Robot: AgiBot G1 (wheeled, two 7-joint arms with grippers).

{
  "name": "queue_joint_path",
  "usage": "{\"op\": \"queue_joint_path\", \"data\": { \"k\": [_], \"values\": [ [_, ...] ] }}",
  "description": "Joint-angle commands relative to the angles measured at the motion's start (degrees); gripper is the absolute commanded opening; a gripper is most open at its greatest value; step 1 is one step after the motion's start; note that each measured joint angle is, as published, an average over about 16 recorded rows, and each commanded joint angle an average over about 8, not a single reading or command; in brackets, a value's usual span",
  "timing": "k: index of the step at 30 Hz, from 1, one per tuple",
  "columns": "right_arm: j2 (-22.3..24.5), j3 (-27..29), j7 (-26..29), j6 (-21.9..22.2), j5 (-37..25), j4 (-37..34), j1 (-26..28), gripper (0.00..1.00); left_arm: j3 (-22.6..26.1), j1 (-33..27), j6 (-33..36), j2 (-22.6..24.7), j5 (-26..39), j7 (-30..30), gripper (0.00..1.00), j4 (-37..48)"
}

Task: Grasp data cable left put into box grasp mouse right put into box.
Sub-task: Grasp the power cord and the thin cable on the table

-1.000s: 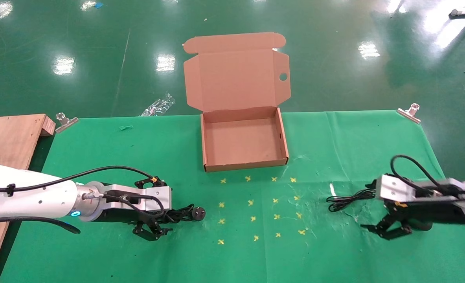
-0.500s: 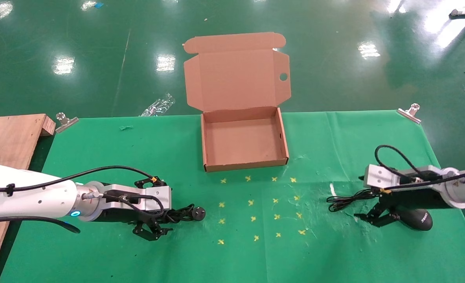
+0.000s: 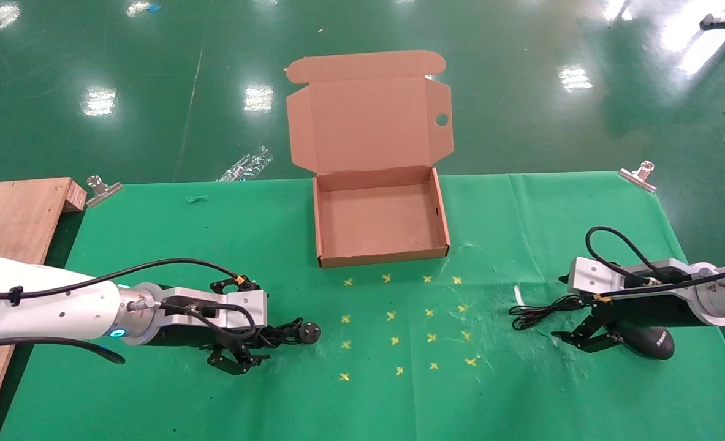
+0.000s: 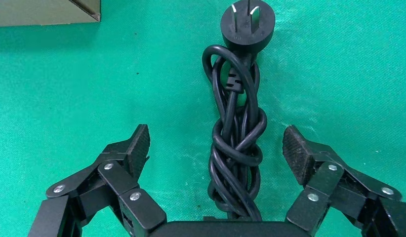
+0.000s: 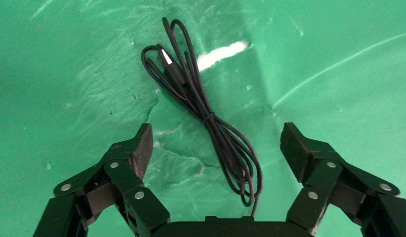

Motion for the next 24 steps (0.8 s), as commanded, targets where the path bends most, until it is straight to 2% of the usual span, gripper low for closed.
{"op": "queue_joint_path", "data": {
  "k": [1, 24],
  "values": [
    [0.1, 0.0, 0.0, -0.1, 0.1, 0.3, -0.1, 0.0, 0.0, 0.0, 0.0, 0.0, 0.0, 0.0, 0.0, 0.0],
    [0.5, 0.2, 0.2, -0.2, 0.3, 1.4, -0.5, 0.0, 0.0, 0.0, 0.0, 0.0, 0.0, 0.0, 0.0, 0.0]
  ]
}}
